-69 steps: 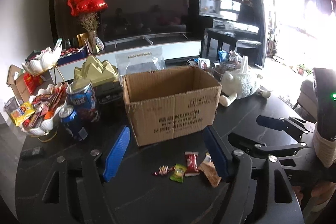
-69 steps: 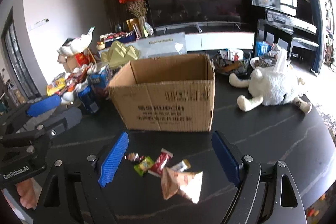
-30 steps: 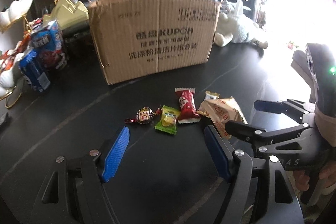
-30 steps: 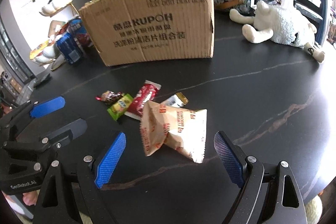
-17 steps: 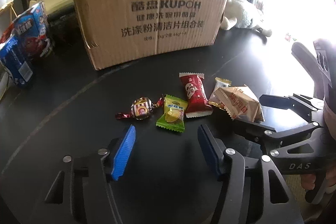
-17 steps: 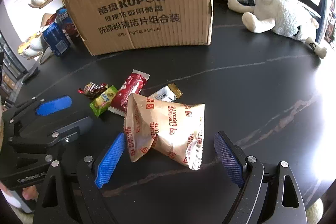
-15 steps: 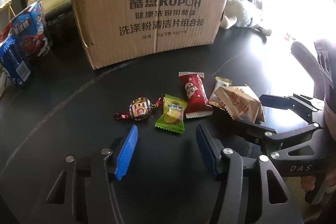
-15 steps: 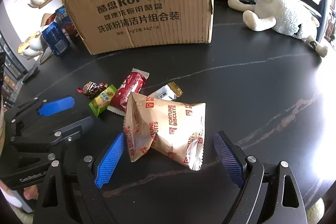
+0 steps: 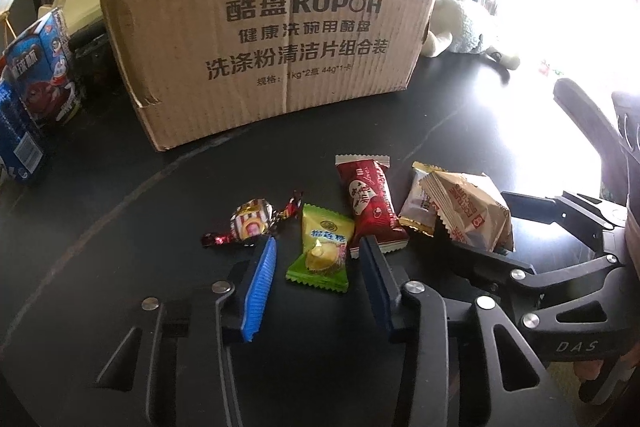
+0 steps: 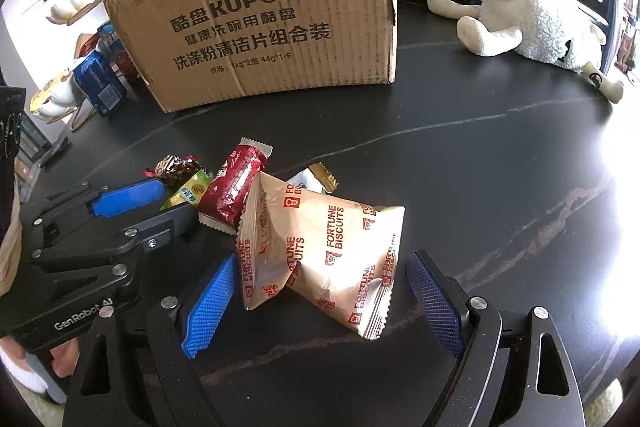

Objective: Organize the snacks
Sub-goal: 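Grasp the Fortune Biscuits packet with the right tool while the left tool grasps the green-yellow candy, then carry both packets into the cardboard box and open both tools to drop them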

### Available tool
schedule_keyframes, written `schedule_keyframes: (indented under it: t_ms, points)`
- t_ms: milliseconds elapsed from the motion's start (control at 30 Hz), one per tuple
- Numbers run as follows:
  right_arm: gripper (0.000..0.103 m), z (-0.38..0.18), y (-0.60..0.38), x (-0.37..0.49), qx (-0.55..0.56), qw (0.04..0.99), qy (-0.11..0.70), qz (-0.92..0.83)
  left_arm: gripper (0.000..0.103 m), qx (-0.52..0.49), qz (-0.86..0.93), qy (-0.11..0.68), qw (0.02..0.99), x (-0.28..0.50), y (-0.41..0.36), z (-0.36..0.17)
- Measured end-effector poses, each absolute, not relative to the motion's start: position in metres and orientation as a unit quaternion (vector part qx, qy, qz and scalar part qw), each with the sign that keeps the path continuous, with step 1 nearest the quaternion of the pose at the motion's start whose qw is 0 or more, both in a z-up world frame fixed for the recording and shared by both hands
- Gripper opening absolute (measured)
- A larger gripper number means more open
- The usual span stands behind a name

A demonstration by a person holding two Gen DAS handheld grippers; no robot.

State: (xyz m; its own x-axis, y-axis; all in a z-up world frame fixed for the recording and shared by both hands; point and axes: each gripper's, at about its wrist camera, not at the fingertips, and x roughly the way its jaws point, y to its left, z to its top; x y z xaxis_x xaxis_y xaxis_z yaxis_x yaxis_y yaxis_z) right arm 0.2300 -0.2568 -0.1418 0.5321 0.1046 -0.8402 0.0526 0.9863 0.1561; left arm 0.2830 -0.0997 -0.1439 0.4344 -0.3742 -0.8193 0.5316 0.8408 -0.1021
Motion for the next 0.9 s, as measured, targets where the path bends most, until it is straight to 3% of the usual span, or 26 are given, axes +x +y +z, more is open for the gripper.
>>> schedule_keyframes:
  t_ms: [133, 367, 900]
  points:
    - [0.073, -0.141, -0.257, 0.230, 0.081, 0.873, 0.481, 0.013, 0.029, 0.078, -0.272, 0.464, 0.839, 0.284, -0.104, -0.146]
    - [0.055, -0.140, -0.259, 0.227, 0.083, 0.875, 0.477, 0.006, 0.028, 0.063, -0.268, 0.462, 0.843, 0.282, -0.103, -0.148]
    - [0.052, -0.117, -0.258, 0.212, 0.094, 0.886, 0.455, 0.013, 0.027, 0.042, -0.256, 0.432, 0.863, 0.256, -0.091, -0.112]
